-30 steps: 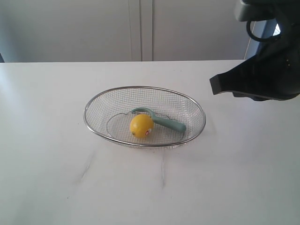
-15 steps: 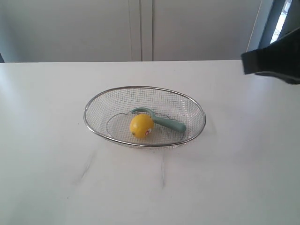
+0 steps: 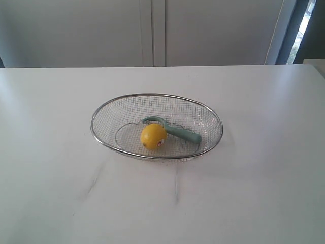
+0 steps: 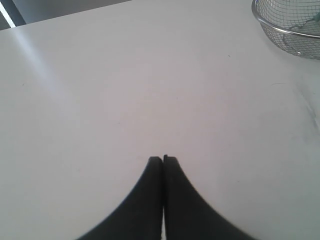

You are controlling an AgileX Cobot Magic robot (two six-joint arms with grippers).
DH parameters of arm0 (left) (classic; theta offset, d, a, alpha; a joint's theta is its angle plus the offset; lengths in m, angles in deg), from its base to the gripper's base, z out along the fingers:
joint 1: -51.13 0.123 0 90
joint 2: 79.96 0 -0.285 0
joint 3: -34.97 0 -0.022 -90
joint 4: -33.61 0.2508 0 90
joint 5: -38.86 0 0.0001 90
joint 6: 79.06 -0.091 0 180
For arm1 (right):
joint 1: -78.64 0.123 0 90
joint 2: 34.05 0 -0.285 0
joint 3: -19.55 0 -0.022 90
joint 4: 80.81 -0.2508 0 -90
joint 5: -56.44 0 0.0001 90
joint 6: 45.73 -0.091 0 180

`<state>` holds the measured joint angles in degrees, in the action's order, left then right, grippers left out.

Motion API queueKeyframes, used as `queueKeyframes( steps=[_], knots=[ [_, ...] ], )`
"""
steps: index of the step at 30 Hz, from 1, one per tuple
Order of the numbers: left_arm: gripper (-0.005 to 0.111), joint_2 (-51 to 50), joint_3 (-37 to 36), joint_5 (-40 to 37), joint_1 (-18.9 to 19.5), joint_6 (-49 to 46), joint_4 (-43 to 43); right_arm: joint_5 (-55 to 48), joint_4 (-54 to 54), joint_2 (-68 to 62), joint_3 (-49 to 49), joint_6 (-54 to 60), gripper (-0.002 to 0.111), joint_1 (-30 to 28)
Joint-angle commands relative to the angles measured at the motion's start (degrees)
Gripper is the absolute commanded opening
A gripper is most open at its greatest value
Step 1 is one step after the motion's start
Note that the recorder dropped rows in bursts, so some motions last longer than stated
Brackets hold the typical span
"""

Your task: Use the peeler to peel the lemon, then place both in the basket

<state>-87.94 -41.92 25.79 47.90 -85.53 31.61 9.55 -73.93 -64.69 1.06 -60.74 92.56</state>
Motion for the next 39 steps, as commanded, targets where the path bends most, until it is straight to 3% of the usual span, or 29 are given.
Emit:
queueKeyframes(
  steps=[1, 12, 29, 39],
  knots=[
    [0.0, 0.2, -0.3, -0.2, 0.3, 0.1, -0.1, 0.2, 0.6, 6.9, 0.0, -0.2, 0.0, -7.3],
    [0.0, 0.2, -0.3, -0.2, 0.3, 0.1, -0.1, 0.4, 0.5, 16.5, -0.7, -0.2, 0.0, -7.6],
    [0.0, 0.2, -0.3, -0.2, 0.3, 0.1, -0.1, 2.3, 0.5, 22.9, -32.5, -0.2, 0.0, -7.6],
    [0.0, 0.2, -0.3, -0.2, 0.3, 0.1, -0.1, 13.7, 0.2, 22.9, -39.0, -0.5, 0.0, -7.6]
  ],
)
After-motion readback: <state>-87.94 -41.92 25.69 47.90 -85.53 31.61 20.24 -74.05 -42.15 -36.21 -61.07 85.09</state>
